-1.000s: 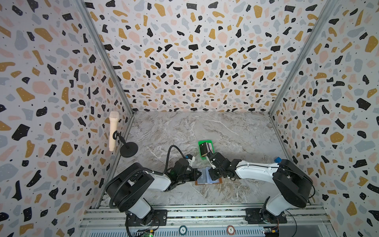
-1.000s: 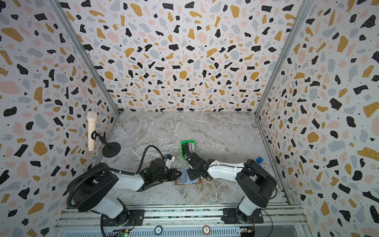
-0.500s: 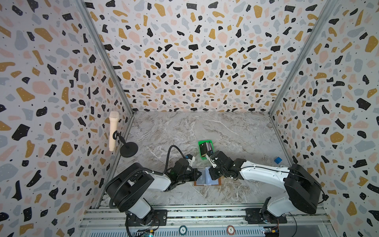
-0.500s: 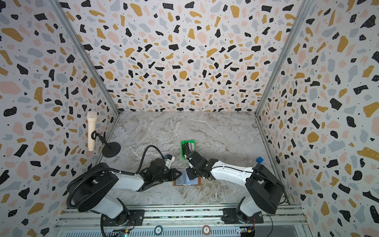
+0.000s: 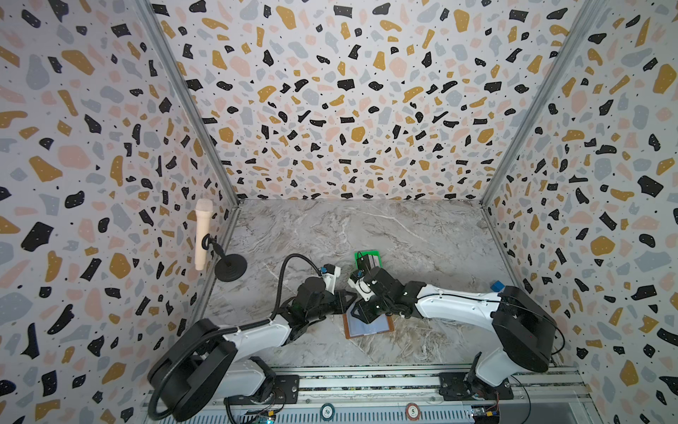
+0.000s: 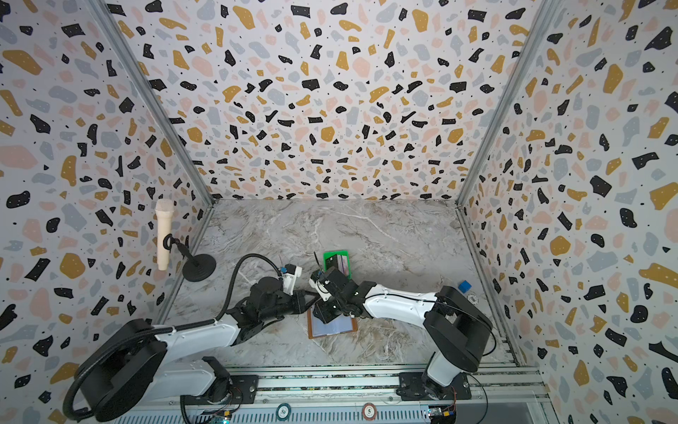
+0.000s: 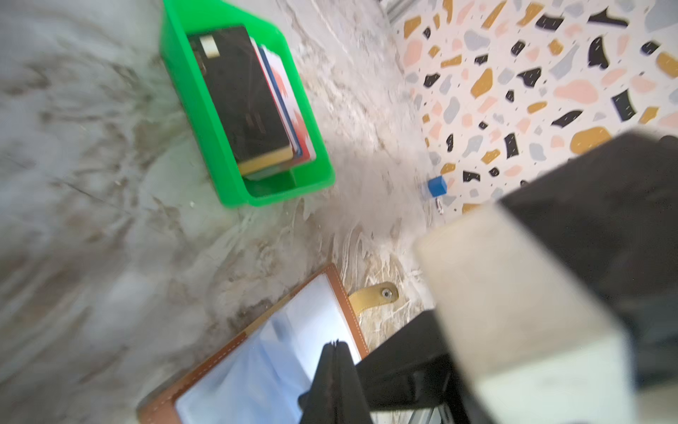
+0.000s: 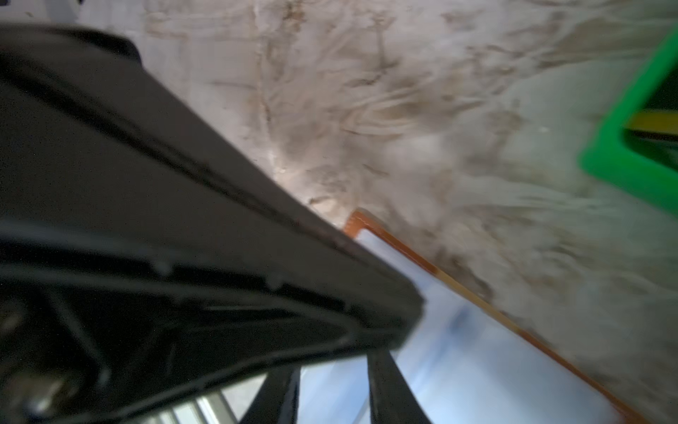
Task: Insert credit cards into a card holder
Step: Flip over the card slot on the card holder.
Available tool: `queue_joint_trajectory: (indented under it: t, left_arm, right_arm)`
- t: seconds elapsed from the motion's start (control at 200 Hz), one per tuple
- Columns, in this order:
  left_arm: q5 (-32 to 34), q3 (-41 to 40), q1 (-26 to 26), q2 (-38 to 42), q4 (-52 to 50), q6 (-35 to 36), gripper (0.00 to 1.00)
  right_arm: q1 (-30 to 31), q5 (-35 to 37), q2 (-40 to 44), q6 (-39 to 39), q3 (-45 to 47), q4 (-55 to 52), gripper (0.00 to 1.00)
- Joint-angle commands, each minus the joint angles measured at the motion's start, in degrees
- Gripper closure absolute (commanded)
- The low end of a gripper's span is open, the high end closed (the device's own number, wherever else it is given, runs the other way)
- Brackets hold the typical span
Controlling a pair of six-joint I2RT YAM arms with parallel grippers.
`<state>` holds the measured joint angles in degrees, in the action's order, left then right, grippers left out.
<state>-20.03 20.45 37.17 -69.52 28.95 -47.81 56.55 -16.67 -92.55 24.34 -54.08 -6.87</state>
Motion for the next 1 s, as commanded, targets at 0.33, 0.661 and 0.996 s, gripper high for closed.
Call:
queue_joint_trajectory:
  t: [0.33,0.661,0.996]
  left_arm:
    - [3.20,-3.31,2.91,-0.87,-7.56,2.04,0.98]
    - [4.57,-4.62,2.91,-7.47,-5.66,1.97,1.00]
    - [0.11,-0.46,3.00,-15.51,0.86,1.25,1.00]
  right_arm:
    - [-6.01,7.62,9.49,-0.46,7.72,-3.85,0.65]
    - [-6.33,12.25,7.68,2.39,15.09,-1.38,0.69]
    - [-6.33,14.63,12.72,2.67,14.41,-1.69,0.69]
